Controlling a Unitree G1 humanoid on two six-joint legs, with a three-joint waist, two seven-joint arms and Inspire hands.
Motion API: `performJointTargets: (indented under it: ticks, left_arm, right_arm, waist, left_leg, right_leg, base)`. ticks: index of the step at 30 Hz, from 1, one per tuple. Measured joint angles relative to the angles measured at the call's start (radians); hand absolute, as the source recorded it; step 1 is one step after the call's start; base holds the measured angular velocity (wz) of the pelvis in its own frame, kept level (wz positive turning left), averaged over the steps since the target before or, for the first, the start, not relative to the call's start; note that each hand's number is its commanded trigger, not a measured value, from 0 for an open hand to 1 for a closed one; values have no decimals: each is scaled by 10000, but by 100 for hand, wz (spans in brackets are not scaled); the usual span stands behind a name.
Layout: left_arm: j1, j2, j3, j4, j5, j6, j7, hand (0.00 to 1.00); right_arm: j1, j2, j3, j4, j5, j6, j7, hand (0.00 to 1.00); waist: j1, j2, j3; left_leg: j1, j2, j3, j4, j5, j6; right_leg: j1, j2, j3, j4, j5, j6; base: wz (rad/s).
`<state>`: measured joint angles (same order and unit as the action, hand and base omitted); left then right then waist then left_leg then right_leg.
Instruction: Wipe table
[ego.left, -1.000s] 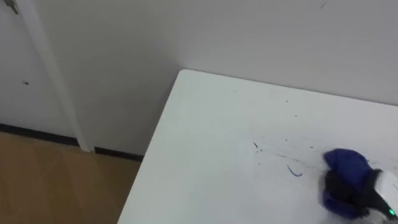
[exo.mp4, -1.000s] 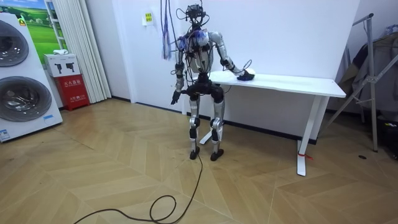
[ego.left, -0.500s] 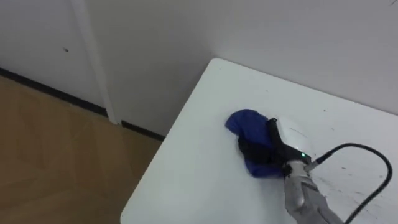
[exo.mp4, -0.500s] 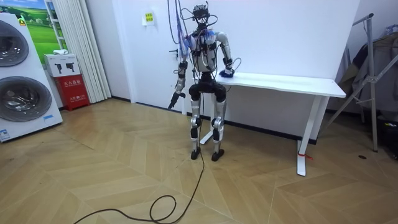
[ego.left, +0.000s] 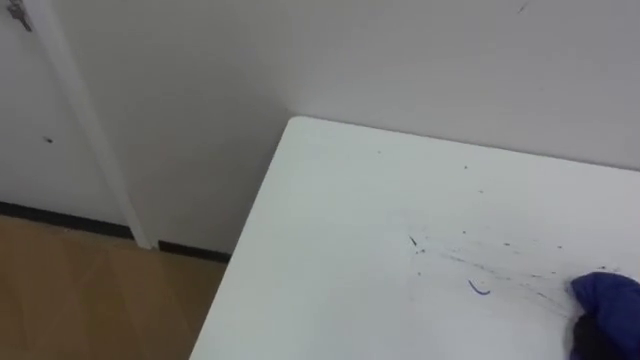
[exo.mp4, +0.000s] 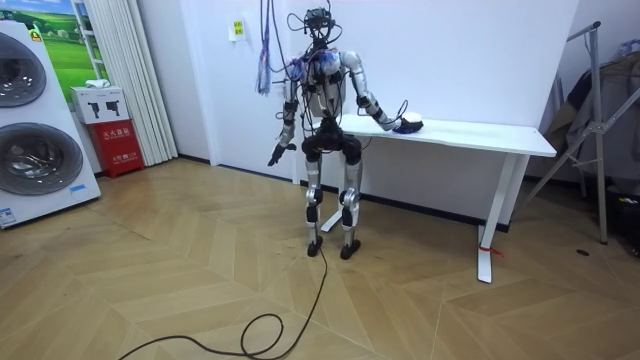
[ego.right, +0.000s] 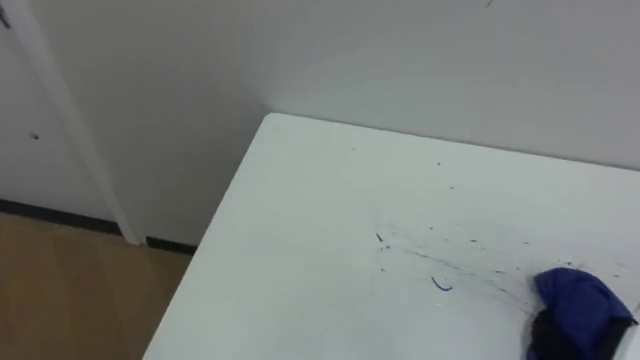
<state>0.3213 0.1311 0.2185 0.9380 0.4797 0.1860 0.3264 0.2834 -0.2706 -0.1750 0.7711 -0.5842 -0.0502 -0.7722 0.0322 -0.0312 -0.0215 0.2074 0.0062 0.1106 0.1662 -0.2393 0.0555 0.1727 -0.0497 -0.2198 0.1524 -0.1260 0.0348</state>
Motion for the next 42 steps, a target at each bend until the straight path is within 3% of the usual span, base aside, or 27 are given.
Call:
performJointTargets:
  ticks: [2, 5, 7, 8, 9, 11, 12, 15, 17, 20, 22, 24, 26, 27, 28, 31, 33, 35, 38, 39, 42]
  left_arm:
    - [-52, -3, -298, 99, -325, 1, 8, 0]
    - [-325, -22, -683, 293, -563, 28, -44, 0]
    - [-524, -24, -985, 329, -568, 87, -67, 0]
    - [-590, -23, -1058, 326, -567, 87, -67, 0]
    - [-751, -6, -1207, 325, -571, 92, -66, 0]
    - [-932, 32, -1543, 225, -574, 83, -72, 0]
    - [-991, 14, -1672, 127, -543, 48, -91, 0]
    - [-965, -7, -1670, 24, -561, 73, -171, 0]
    - [-562, 22, -1635, -12, -575, 141, -219, 0]
    - [-144, 14, -1400, 49, -561, 253, -284, 0]
    - [-201, 0, -1099, 115, -468, 136, -307, 0]
    - [-212, 30, -681, 112, -49, 52, -315, 0]
    - [-195, 61, -225, 110, -10, 59, -296, 0]
    - [-182, 63, -34, 117, 98, 59, -277, 0]
    - [-189, 46, 103, 115, 221, 40, -275, 0]
    - [-142, 58, 218, 113, 335, 41, -252, 0]
    - [-130, 32, 143, 96, 328, 40, -254, 0]
    - [-182, 7, 62, 52, 224, 36, -252, 0]
    - [-427, 15, -454, 180, -177, 24, -241, 0]
    - [-507, 7, -669, 318, -202, 23, -237, 0]
    - [-749, -4, -1081, 618, -403, 55, -236, 0]
  right_arm:
    - [-410, 80, 66, -22, 362, 332, 267, 100]
    - [-1383, 345, 389, -266, 380, 1278, 1087, 100]
    - [-2159, 404, 1414, -1031, 123, 2172, 2376, 100]
    - [-2283, 402, 1692, -1323, -13, 2286, 2746, 100]
    - [-2734, 564, 2363, -1673, -205, 2361, 3310, 100]
    - [-3656, 862, 3367, -1683, -609, 2341, 3941, 100]
    - [-4177, 1057, 3751, -1649, -1045, 2225, 4264, 100]
    - [-4645, 1119, 4164, -1618, -1692, 1934, 4662, 100]
    - [-4454, 1100, 4136, -1649, -1702, 1780, 4506, 100]
    - [-3599, 1070, 3756, -1473, -1603, 810, 3702, 100]
    - [-2675, 980, 3007, -1124, -1290, 30, 2627, 100]
    - [-1911, 864, 2267, -1070, -1280, -172, 1809, 100]
    - [-1461, 679, 1550, -692, -1170, -212, 1091, 100]
    - [-1192, 485, 1052, -356, -1095, -243, 659, 100]
    - [-884, 327, 546, -157, -1010, -243, 334, 100]
    - [-439, 63, -162, 531, -650, -233, -66, 100]
    - [-228, -87, -237, 656, -420, -201, -86, 100]
    - [-223, -80, -220, 527, -303, 74, -40, 100]
    - [-696, 29, 6, 356, 365, 640, 327, 100]
    - [-1086, 224, 87, 297, 390, 894, 621, 100]
    - [-2035, 607, 1065, -506, 210, 1891, 1811, 100]
  waist:
    - [54, -5, 5]
    - [405, -43, 46]
    - [737, -61, 66]
    - [853, -64, 69]
    - [981, -88, 127]
    - [1135, -150, 261]
    - [1256, -184, 379]
    - [1622, -244, 365]
    - [1611, -260, 312]
    - [1187, -268, 284]
    - [871, -255, 227]
    - [823, -194, 174]
    - [654, -181, 159]
    - [469, -120, 111]
    - [331, -59, 69]
    - [84, -134, -23]
    - [-56, -166, -34]
    - [-54, -166, -34]
    - [59, -146, -29]
    - [227, -121, -18]
    - [734, -108, 0]
  left_leg:
    - [31, 19, 114, 8, -2, -8]
    - [-84, 97, 419, -1, 7, -44]
    - [-149, 95, 385, 3, 16, -41]
    - [-172, 94, 365, 5, 19, -44]
    - [-242, 88, 228, 9, 40, -72]
    - [-396, 121, 156, 3, 91, -152]
    - [-480, 132, 63, -13, 137, -200]
    - [-732, 138, -310, -35, 237, -193]
    - [-763, 142, -411, -20, 235, -191]
    - [-629, 103, -622, 5, 240, -187]
    - [-426, -43, -494, -32, 242, -182]
    - [-335, -100, -253, -41, 243, -178]
    - [-252, -169, -171, -48, 242, -177]
    - [-246, -174, -143, -61, 184, -84]
    - [-210, -164, -138, -160, 53, 129]
    - [-82, -161, -11, -157, 23, 166]
    - [1, -164, -21, -135, 16, 176]
    - [-10, -166, -12, -85, 10, 175]
    - [27, -145, 69, -11, 14, 163]
    - [24, -113, 274, -16, 24, 146]
    - [-114, -75, 240, -13, 31, 135]
  right_leg:
    - [-73, 20, 98, 24, 25, -22]
    - [-350, 143, 288, 56, 246, -160]
    - [-614, 258, 275, 185, 362, -292]
    - [-671, 287, 277, 192, 382, -325]
    - [-762, 337, 254, 198, 427, -396]
    - [-905, 382, 229, 192, 452, -449]
    - [-964, 390, 150, 181, 438, -489]
    - [-1070, 406, -35, 106, 381, -516]
    - [-1026, 418, -100, -25, 368, -495]
    - [-691, 355, -311, -239, 335, -442]
    - [-316, 162, -260, -340, 118, -157]
    - [-236, 76, -177, -303, 60, -109]
    - [-121, 8, 47, -319, 39, -74]
    - [-136, 6, 166, -267, 18, -41]
    - [-154, 24, 251, -159, -57, 47]
    - [-36, 31, 306, -130, -38, 46]
    - [1, 26, 284, -96, -21, 47]
    - [-10, 38, 337, -38, 9, 38]
    - [-66, 62, 406, -28, 82, 1]
    - [-182, 104, 560, 4, 127, -47]
    - [-479, 310, 639, 19, 404, -241]
  base:
    - [-23]
    - [-58]
    - [-63]
    - [-40]
    - [-18]
    - [4]
    - [24]
    - [38]
    - [33]
    - [47]
    - [58]
    - [9]
    - [-14]
    - [-5]
    - [0]
    - [-17]
    - [-5]
    - [-10]
    - [-17]
    - [-59]
    - [-72]
